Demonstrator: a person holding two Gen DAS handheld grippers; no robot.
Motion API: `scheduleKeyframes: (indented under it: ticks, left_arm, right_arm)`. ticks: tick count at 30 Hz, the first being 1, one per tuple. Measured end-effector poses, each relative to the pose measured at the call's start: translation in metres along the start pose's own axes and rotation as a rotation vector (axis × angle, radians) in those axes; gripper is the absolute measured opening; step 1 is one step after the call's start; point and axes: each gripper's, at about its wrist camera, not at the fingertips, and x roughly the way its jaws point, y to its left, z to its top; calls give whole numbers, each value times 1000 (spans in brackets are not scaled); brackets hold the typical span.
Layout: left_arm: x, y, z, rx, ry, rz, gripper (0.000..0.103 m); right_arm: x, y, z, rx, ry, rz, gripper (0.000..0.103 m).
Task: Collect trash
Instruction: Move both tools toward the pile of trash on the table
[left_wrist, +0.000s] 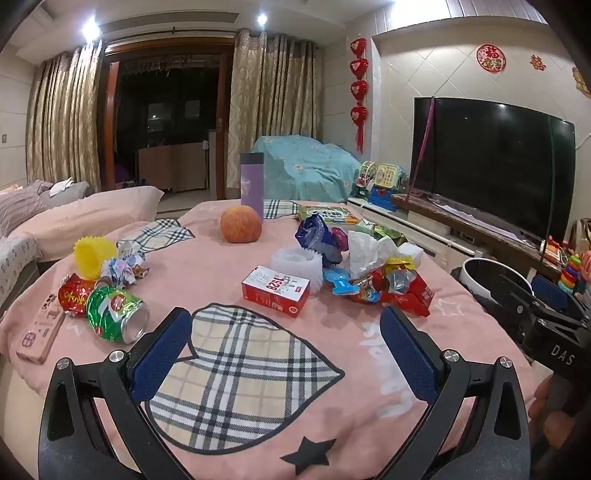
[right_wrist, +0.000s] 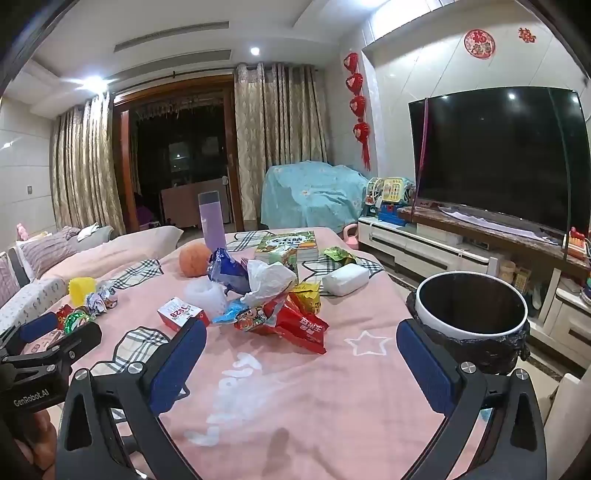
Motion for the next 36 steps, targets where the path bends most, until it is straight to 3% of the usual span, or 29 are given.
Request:
scheduleKeyframes:
  ticks: [36]
  left_arm:
    - [6, 1, -2, -4, 18, -2, 103]
  right_arm:
    - [1, 2, -1, 5, 4, -2, 103]
